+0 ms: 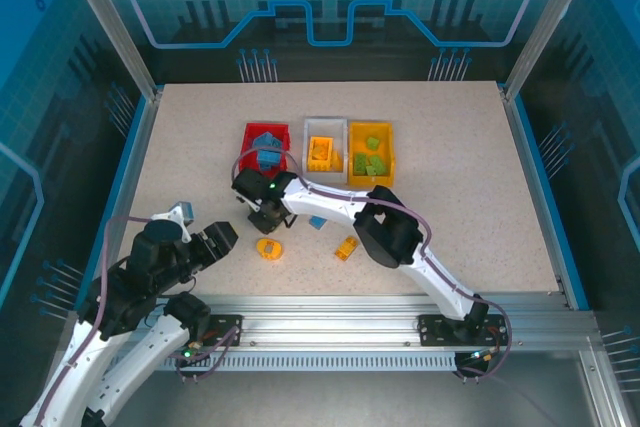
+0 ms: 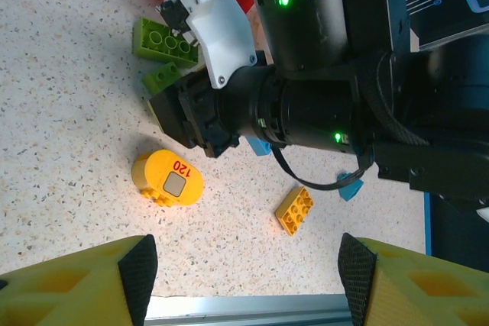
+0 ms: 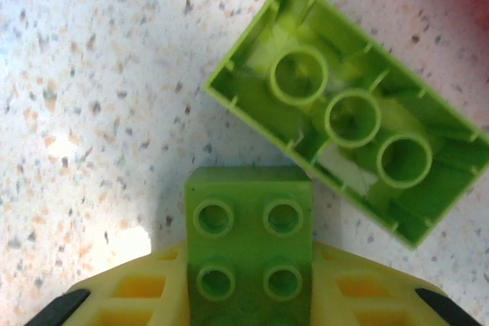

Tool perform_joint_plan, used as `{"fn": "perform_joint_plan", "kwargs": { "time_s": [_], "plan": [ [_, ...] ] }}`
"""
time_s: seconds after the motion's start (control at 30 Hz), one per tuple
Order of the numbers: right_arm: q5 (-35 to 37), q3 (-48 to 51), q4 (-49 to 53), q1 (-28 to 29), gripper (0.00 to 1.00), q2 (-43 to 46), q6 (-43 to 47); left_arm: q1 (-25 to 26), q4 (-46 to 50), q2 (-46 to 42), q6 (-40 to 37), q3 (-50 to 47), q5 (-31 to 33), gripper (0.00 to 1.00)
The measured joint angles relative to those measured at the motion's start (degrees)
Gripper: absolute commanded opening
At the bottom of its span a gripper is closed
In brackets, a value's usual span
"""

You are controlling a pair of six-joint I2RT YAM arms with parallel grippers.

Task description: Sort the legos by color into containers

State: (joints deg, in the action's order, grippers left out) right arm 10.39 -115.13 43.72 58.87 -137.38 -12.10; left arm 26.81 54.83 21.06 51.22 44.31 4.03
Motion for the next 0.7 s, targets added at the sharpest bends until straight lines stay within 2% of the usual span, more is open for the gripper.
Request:
{"fn": "perform_joint_plan", "kwargs": {
  "time_s": [0.13,0.3,0.37,0.47,0.53,0.63,0.7],
  "plan": [
    [0.1,9.0,-1.0,0.4,0.31,7.5,-0.2,0.0,-1.4,1.1,0.2,-0.3,-1.2,0.68],
    [0.8,22.0,-3.2,-0.5,0.32,25.0,-2.0,0.0,-7.8,6.8,0.6,-0.8,-6.1,0.68],
    [1.3,26.5,-4.3,-2.5,0.32,32.9,-3.4,0.4,-12.1,11.2,1.0,-1.0,-8.5,0.68],
    [2.0,31.4,-5.9,-9.3,0.32,41.5,-6.3,3.2,-18.0,18.3,0.9,-1.0,-9.9,0.68],
    [2.8,32.7,-6.2,-15.5,0.32,43.3,-8.6,6.6,-21.3,23.7,0.7,-0.5,-9.9,0.68],
    [3.8,32.3,-5.8,-24.5,0.33,41.0,-11.4,12.8,-25.2,33.1,-0.6,2.4,-8.6,0.68],
    [4.8,29.6,-4.1,-28.0,0.33,36.5,-12.6,16.0,-28.0,38.6,-1.6,4.8,-7.7,0.68]
  ]
}}
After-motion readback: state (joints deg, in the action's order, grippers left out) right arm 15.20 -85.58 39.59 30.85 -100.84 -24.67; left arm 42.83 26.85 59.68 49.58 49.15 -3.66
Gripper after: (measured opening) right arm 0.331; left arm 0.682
